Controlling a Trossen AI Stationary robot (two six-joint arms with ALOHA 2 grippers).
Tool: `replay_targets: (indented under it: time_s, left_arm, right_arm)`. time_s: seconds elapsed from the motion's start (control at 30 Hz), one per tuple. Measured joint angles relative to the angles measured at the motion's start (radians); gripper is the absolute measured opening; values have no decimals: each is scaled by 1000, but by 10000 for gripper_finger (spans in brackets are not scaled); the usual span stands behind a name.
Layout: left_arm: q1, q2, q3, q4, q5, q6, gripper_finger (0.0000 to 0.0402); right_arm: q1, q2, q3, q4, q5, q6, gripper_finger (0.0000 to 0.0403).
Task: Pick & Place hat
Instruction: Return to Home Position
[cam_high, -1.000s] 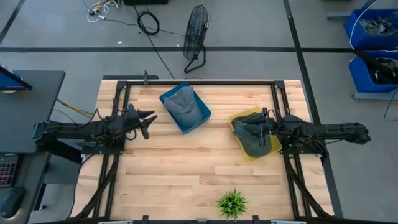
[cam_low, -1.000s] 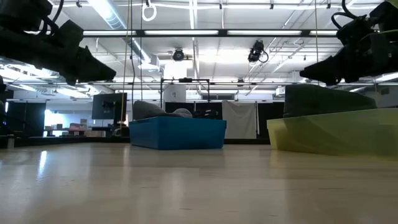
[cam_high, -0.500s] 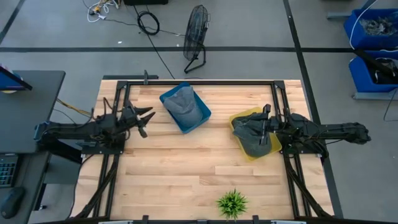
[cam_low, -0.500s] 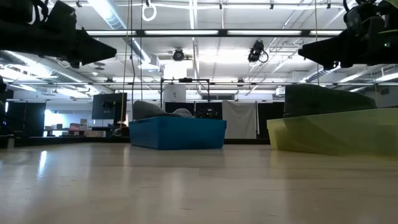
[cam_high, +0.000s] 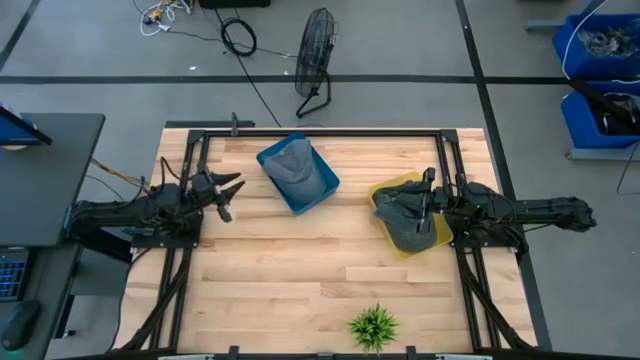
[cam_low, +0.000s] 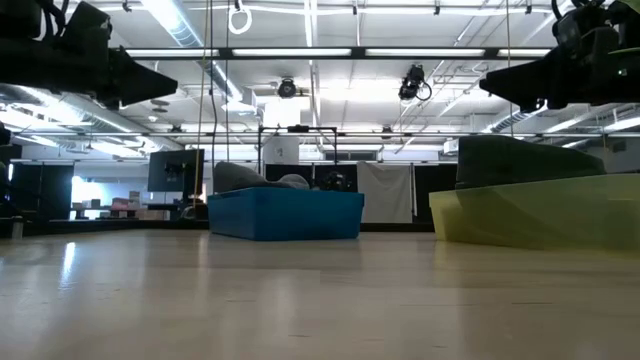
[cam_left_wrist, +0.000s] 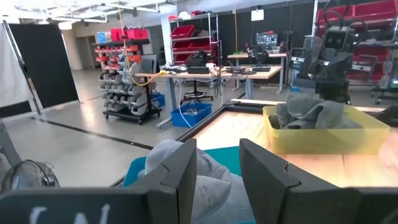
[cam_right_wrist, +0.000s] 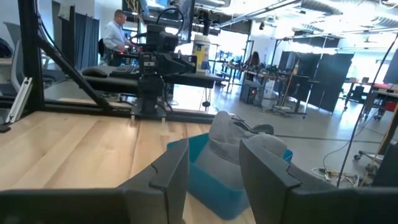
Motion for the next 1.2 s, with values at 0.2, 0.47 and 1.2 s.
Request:
replay_targets:
  time_s: [0.2,0.47,1.2]
  left_arm:
    - [0,-8,0,9,0,36,124]
    - [0,-94,2,5,-3,111,124]
    - [0,-64,-79,-21,202,-22,124]
  right_arm:
    - [0,0,0,14,0,0,146]
    - [0,0,0,14,0,4,146]
    - [1,1,0,-63,-32,27,146]
